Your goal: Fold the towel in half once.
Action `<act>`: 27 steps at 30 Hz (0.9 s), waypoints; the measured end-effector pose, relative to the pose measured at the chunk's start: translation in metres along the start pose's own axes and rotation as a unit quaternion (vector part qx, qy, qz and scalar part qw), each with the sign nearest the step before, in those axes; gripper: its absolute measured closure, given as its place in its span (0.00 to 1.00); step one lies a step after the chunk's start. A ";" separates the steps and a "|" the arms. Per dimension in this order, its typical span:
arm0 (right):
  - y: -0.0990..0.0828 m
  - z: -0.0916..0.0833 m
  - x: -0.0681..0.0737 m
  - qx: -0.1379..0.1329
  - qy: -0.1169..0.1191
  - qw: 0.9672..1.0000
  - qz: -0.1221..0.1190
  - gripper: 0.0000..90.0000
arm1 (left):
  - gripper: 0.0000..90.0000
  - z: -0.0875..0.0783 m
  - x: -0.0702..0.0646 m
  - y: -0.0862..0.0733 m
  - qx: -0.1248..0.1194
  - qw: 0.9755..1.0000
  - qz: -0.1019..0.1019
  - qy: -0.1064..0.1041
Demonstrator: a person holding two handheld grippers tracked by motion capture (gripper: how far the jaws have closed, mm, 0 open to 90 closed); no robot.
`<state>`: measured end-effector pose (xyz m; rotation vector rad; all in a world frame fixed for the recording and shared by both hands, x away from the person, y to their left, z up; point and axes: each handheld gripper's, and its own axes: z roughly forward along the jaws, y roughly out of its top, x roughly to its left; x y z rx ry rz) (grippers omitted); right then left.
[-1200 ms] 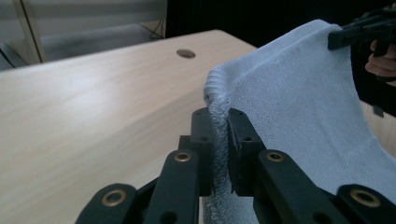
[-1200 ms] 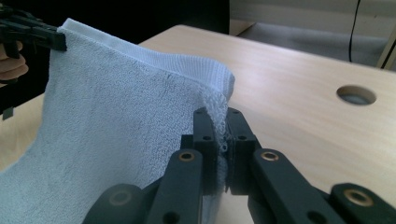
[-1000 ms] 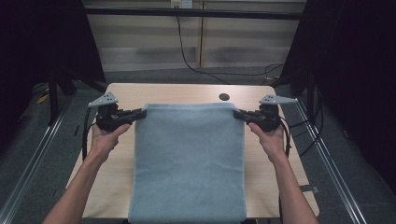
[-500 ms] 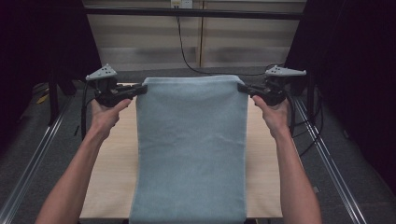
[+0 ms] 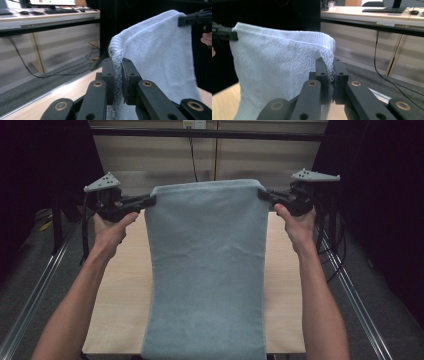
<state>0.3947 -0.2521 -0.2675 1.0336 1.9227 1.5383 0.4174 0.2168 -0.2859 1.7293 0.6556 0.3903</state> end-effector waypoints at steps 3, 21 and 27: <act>-0.020 -0.009 0.006 0.010 0.007 1.000 -0.003 0.96 | 0.92 -0.010 -0.007 -0.017 0.008 1.000 0.004 -0.011; -0.146 -0.087 0.078 0.063 0.083 0.995 0.002 0.96 | 0.92 -0.067 -0.072 -0.130 0.044 0.995 -0.035 -0.085; -0.187 -0.098 0.097 0.102 0.097 0.990 0.019 0.96 | 0.92 -0.073 -0.086 -0.175 0.098 0.989 -0.064 -0.094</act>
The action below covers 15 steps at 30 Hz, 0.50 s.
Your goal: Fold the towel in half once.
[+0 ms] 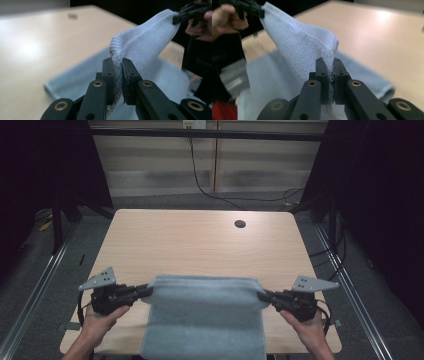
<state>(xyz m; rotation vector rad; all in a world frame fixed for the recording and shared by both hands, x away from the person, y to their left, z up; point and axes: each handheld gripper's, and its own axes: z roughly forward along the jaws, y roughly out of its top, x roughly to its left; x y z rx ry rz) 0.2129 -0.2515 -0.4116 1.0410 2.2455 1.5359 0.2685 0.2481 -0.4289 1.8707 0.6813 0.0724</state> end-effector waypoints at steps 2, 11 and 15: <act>-0.018 0.005 0.004 0.024 0.005 1.000 0.012 0.96 | 0.92 0.004 0.000 -0.017 0.022 1.000 -0.010 -0.001; -0.062 0.007 0.024 0.087 0.023 0.995 0.036 0.96 | 0.92 0.006 -0.018 -0.051 0.086 0.996 -0.023 -0.019; -0.077 0.023 0.026 0.137 0.020 0.990 0.035 0.96 | 0.92 0.017 -0.016 -0.067 0.131 0.991 -0.030 -0.014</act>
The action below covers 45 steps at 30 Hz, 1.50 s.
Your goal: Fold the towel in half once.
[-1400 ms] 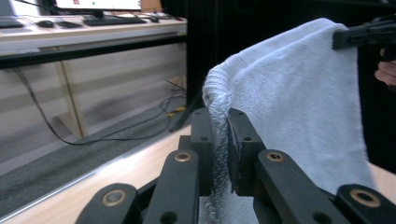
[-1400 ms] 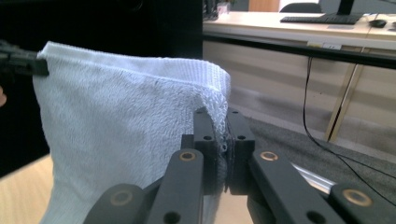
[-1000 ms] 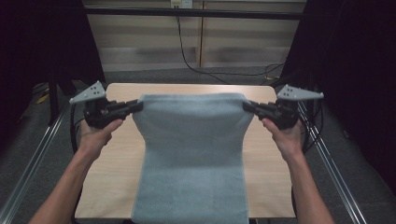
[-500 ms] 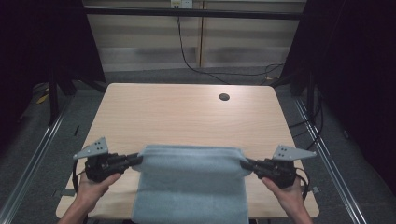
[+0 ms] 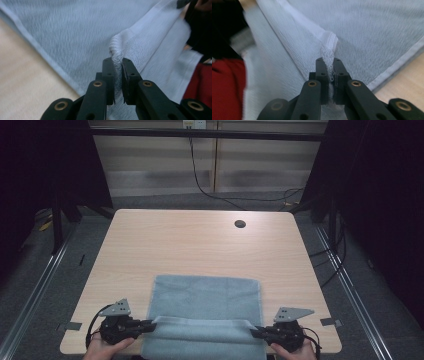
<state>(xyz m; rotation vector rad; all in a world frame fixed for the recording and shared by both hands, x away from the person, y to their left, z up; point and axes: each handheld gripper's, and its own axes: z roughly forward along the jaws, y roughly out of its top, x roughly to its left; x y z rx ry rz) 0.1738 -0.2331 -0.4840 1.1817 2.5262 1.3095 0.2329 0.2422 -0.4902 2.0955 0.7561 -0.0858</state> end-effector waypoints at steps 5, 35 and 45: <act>0.002 0.016 -0.004 0.044 -0.019 0.999 -0.006 0.96 | 0.92 0.012 0.009 -0.002 0.010 1.000 -0.005 0.001; 0.095 0.082 -0.130 0.006 -0.089 0.995 0.034 0.96 | 0.92 0.069 0.126 0.090 -0.028 0.994 -0.027 0.107; 0.119 0.098 -0.152 0.002 -0.118 0.992 0.051 0.96 | 0.92 0.078 0.147 0.112 -0.023 0.989 -0.050 0.139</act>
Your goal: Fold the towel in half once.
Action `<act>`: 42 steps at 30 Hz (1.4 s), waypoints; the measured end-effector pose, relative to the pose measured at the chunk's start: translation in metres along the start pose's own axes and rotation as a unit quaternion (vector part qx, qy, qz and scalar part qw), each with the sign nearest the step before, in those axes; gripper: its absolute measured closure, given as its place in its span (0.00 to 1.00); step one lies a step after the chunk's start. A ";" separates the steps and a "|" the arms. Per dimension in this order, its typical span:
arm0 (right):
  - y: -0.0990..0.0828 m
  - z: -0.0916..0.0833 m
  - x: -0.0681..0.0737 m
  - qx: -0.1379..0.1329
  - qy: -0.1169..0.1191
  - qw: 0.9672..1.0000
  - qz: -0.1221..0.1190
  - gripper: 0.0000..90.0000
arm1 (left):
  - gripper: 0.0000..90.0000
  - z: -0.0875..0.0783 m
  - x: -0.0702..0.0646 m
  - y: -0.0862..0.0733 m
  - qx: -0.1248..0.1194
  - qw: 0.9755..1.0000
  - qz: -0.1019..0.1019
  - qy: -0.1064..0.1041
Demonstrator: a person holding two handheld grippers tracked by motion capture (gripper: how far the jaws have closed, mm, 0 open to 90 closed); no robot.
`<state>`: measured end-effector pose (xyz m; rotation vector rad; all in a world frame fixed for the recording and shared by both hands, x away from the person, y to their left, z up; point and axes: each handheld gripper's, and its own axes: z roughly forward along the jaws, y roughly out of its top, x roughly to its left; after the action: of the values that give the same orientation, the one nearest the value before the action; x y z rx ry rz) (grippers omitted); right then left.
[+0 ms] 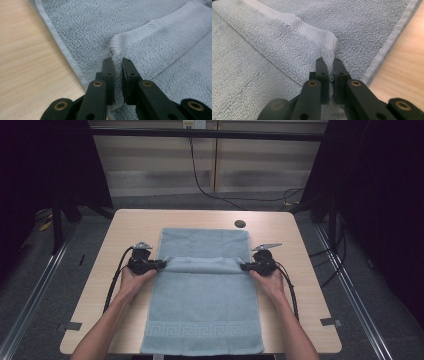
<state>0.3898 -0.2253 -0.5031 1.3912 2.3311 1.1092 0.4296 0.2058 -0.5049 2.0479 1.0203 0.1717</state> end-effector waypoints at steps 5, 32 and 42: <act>0.010 -0.016 0.002 -0.035 0.012 0.999 -0.001 0.96 | 0.92 -0.017 0.003 0.006 -0.040 0.999 -0.013 -0.019; -0.030 -0.149 0.076 -0.133 0.080 0.984 -0.088 0.95 | 0.91 -0.142 -0.089 -0.045 -0.112 0.985 0.085 -0.103; -0.114 -0.128 0.097 -0.040 0.108 0.991 -0.069 0.90 | 0.88 -0.126 -0.100 -0.111 -0.041 0.988 0.065 -0.137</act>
<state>0.1957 -0.2400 -0.4752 1.1116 2.4549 1.3549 0.2406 0.2489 -0.4802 1.9976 0.7009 -0.0026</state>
